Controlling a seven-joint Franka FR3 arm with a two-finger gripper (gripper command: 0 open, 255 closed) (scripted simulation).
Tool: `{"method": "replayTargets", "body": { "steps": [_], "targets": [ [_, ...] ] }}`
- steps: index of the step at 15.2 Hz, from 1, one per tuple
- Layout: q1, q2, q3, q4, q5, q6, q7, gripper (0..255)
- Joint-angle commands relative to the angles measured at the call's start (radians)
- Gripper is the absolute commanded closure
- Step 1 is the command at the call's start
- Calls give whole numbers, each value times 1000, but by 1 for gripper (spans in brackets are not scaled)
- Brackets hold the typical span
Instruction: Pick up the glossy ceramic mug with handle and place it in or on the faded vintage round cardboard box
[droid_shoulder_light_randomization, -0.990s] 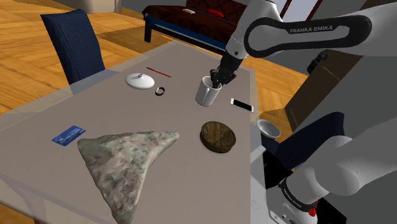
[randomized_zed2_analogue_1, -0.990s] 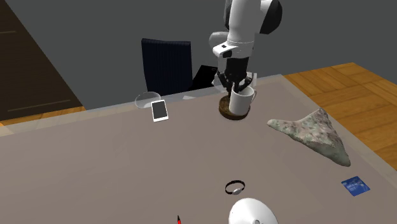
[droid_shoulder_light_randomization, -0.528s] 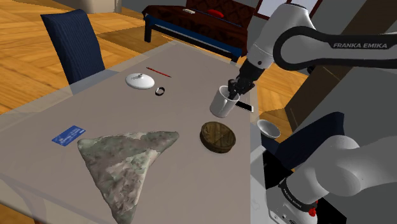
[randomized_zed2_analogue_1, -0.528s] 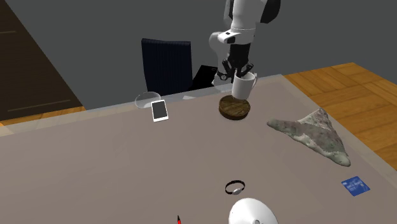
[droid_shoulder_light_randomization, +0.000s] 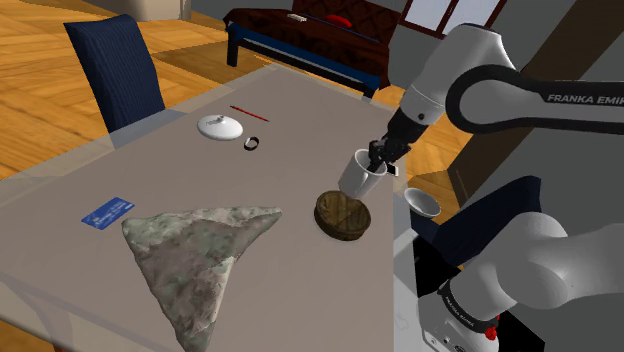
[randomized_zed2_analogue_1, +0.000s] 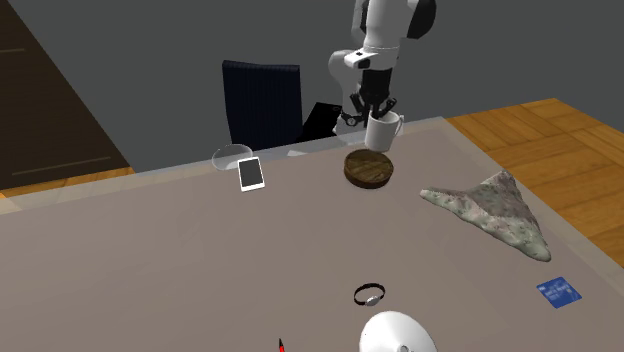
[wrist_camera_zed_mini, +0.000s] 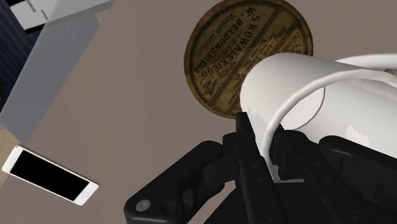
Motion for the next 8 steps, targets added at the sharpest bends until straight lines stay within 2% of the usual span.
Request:
{"method": "replayTargets", "body": {
  "steps": [1, 8],
  "targets": [
    [1, 4, 2, -27, 3, 32, -1, 255],
    [4, 39, 9, -101, 10, 141, -4, 255]
  ]
}}
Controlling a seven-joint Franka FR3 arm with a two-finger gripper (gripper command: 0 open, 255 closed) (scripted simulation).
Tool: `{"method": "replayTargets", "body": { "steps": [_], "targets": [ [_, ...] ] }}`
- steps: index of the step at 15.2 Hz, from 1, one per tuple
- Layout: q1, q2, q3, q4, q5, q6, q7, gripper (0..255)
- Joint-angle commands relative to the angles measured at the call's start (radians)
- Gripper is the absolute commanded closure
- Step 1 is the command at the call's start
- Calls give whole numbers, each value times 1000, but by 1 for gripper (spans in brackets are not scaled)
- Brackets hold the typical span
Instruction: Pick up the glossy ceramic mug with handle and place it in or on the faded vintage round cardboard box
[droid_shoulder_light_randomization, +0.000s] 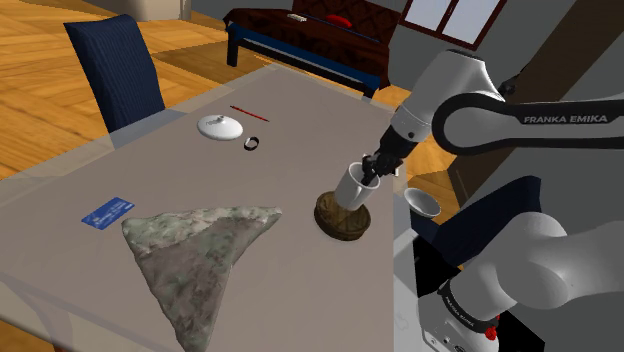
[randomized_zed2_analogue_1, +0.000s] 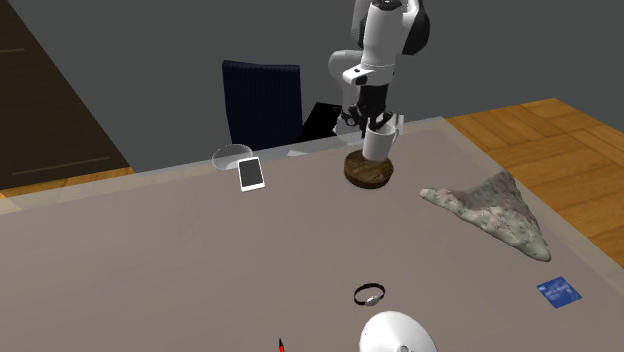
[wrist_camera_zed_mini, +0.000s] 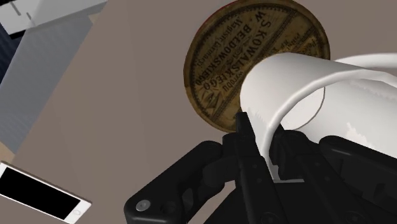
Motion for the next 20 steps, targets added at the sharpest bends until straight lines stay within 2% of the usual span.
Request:
{"method": "replayTargets", "body": {
  "steps": [1, 4, 12, 13, 18, 20],
  "targets": [
    [2, 14, 3, -22, 3, 37, 0, 255],
    [3, 41, 7, -56, 8, 98, -1, 255],
    [3, 41, 7, -56, 8, 98, -1, 255],
    [3, 41, 7, -56, 8, 98, -1, 0],
    [3, 41, 7, -56, 8, 98, -1, 0],
    [2, -7, 1, -17, 2, 11, 0, 0]
  ]
}}
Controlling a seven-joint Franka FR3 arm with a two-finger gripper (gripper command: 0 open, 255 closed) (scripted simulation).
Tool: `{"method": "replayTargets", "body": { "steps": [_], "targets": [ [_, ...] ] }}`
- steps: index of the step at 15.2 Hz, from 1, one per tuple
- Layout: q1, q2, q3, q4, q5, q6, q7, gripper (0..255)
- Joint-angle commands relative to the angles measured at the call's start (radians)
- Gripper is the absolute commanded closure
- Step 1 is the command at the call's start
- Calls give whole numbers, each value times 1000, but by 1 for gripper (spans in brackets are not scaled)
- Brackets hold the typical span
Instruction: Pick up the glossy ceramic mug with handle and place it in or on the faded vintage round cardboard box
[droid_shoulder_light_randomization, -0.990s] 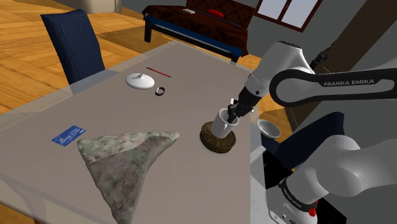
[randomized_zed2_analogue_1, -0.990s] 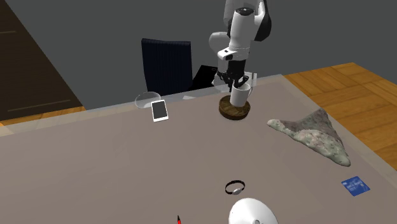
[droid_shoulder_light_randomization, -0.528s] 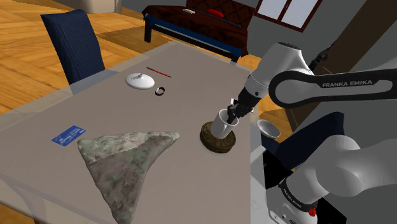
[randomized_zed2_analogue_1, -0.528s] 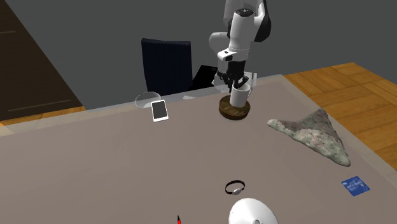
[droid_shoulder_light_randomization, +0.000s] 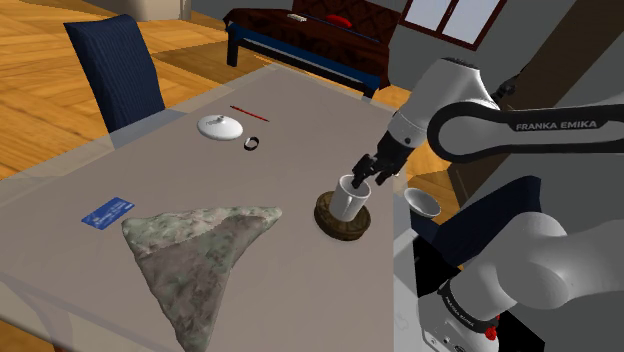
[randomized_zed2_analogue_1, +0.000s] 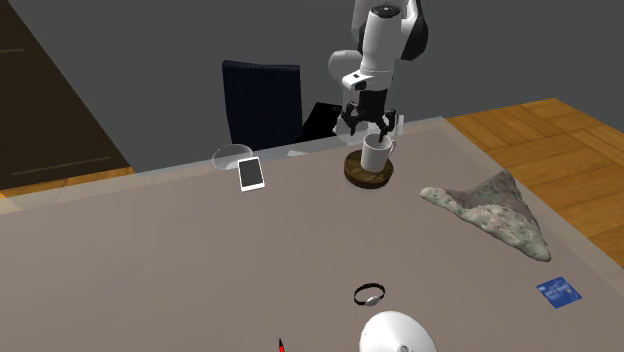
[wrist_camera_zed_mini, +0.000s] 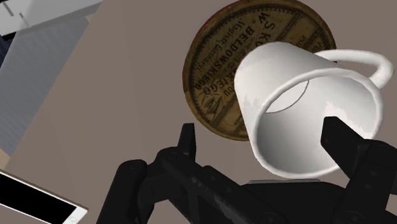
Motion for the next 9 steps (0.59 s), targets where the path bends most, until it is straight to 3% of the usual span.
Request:
{"method": "replayTargets", "body": {
  "steps": [1, 2, 9],
  "targets": [
    [-1, -44, -7, 32, -5, -78, 0, 0],
    [-2, -59, -9, 50, -7, -111, 1, 0],
    [-2, -59, -9, 50, -7, -111, 1, 0]
  ]
}}
